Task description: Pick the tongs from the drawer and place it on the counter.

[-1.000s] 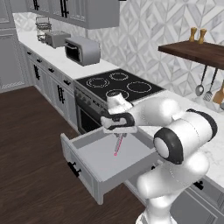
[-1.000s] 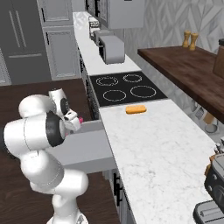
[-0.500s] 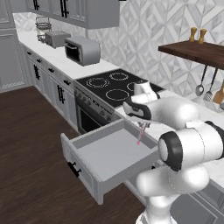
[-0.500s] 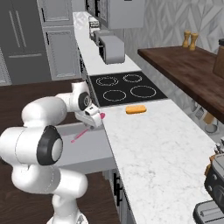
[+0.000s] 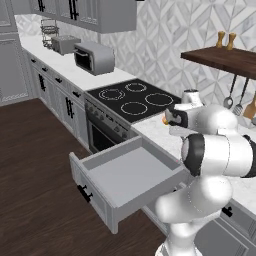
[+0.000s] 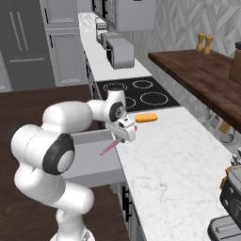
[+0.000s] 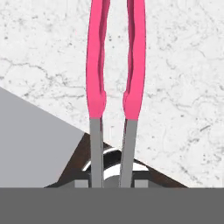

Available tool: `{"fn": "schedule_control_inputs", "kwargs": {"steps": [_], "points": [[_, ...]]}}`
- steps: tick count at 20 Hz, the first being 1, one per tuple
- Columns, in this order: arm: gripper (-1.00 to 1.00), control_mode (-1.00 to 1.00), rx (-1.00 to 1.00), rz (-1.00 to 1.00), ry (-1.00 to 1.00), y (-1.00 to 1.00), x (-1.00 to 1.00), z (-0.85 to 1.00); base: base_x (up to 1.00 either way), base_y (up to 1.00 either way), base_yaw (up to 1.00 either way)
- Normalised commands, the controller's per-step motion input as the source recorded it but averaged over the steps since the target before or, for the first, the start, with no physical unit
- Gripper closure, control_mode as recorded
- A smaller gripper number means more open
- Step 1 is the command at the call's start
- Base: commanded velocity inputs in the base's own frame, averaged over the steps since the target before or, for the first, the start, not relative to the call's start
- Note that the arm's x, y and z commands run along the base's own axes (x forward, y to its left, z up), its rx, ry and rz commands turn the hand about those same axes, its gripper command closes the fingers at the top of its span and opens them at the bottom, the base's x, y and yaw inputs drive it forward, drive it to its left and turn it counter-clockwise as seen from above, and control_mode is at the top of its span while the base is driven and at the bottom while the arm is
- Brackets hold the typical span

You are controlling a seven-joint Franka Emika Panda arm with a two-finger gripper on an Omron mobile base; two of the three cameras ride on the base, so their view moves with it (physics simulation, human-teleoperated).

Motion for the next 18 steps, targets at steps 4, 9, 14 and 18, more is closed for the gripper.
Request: {"fn": "schedule_control_inputs", "kwargs": {"steps": [4, 9, 14, 18], "points": [[1.00, -1.00, 0.12, 0.00, 0.00, -1.00, 0.24, -0.11, 0.00, 0.00, 0.00], [1.00, -1.00, 0.06, 0.00, 0.00, -0.83, 0.28, -0.37, 0.00, 0.00, 0.00], [1.00, -1.00, 0.00, 0.00, -0.01, -0.24, 0.31, -0.77, 0.00, 0.00, 0.00], [1.00, -1.00, 0.00, -0.01, 0.00, -0.22, 0.36, -0.58, 0.00, 0.00, 0.00]]}}
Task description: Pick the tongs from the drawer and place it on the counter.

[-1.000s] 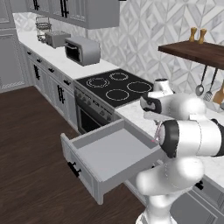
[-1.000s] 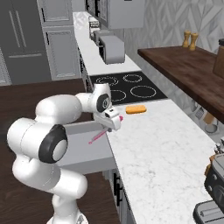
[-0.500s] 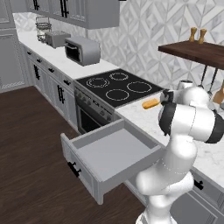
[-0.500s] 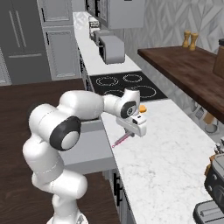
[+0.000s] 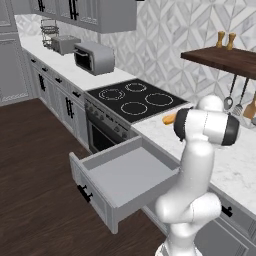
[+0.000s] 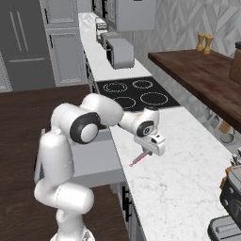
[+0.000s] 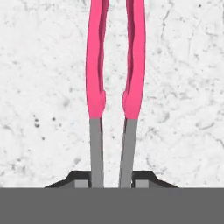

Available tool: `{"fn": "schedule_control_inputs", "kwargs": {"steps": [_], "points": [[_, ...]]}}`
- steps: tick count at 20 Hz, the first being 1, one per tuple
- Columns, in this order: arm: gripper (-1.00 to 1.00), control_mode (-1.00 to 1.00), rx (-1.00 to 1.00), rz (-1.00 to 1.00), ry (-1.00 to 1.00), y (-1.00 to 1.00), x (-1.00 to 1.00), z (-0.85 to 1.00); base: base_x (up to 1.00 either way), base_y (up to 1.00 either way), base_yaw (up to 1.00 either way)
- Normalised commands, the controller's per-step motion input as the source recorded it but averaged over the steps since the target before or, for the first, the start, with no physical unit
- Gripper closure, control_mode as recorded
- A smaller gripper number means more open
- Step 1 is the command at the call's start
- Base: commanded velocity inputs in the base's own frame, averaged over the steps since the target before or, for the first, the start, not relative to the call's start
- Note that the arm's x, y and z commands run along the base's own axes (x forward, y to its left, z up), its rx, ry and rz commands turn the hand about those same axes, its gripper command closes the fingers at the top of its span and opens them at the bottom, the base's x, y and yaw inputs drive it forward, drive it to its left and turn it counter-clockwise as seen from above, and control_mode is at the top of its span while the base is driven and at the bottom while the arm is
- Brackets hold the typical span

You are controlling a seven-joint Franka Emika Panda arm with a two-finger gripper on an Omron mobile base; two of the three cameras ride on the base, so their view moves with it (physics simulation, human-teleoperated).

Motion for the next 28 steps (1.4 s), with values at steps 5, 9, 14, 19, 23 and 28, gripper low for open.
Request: {"fn": "schedule_control_inputs", "kwargs": {"steps": [5, 9, 14, 19, 23, 28], "points": [[-1.00, -1.00, 0.00, -0.05, 0.00, 0.00, 0.22, -0.48, 0.00, 0.00, 0.00], [-1.00, -1.00, 0.00, -0.01, 0.00, 0.00, 0.11, -0.29, 0.00, 0.00, 0.00], [-1.00, -1.00, -0.03, 0.00, -0.08, -0.01, -0.32, 0.76, 0.00, 0.00, 0.00], [-1.00, -1.00, -0.06, 0.00, -0.14, 0.56, -0.63, 0.81, 0.00, 0.00, 0.00], [-1.00, -1.00, -0.05, 0.00, -0.18, 1.00, -0.70, 0.59, 0.00, 0.00, 0.00], [-1.00, -1.00, -0.11, 0.13, -0.02, 1.00, -0.83, 0.65, 0.00, 0.00, 0.00]]}}
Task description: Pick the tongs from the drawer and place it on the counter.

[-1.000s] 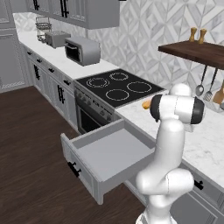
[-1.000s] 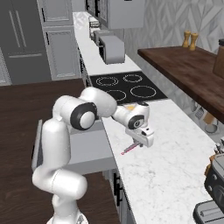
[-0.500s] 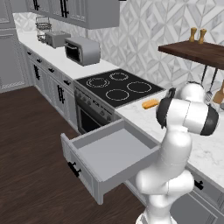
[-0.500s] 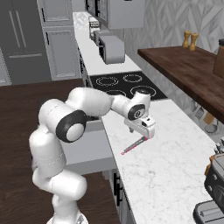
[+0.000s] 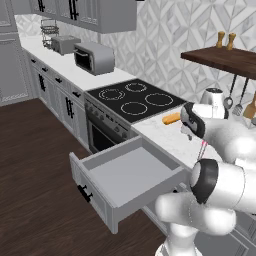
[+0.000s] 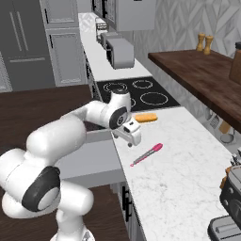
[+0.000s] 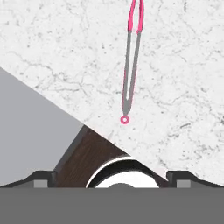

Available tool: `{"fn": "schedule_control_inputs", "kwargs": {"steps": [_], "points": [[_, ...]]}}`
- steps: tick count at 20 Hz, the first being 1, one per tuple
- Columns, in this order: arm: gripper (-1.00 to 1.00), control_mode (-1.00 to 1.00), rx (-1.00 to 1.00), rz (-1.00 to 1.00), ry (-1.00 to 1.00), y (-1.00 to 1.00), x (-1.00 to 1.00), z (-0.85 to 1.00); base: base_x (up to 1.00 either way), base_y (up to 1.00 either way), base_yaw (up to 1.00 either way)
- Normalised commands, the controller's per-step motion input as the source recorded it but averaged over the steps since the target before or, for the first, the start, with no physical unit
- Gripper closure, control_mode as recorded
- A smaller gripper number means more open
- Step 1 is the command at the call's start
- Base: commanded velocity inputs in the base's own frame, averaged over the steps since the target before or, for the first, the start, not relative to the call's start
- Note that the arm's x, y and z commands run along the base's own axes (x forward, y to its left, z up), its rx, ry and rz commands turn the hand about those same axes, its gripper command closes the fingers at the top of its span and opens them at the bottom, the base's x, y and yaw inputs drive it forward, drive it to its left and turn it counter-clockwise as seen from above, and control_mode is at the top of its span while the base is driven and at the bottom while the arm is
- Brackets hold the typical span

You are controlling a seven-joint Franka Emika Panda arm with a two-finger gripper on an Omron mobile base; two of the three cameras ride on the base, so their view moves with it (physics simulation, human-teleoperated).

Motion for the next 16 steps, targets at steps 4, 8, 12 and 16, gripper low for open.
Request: {"fn": "schedule_control_inputs", "kwargs": {"steps": [4, 8, 12, 16], "points": [[-1.00, -1.00, -0.06, 0.19, 0.00, 1.00, -0.80, 0.66, 0.00, 0.00, 0.00], [-1.00, -1.00, 0.00, 0.18, -0.09, 1.00, -0.78, 0.81, 0.00, 0.00, 0.00], [-1.00, -1.00, 0.00, 0.16, -0.22, 1.00, -0.76, 0.57, 0.00, 0.00, 0.00], [-1.00, -1.00, 0.00, 0.16, -0.23, 0.96, -0.85, 0.55, 0.00, 0.00, 0.00]]}}
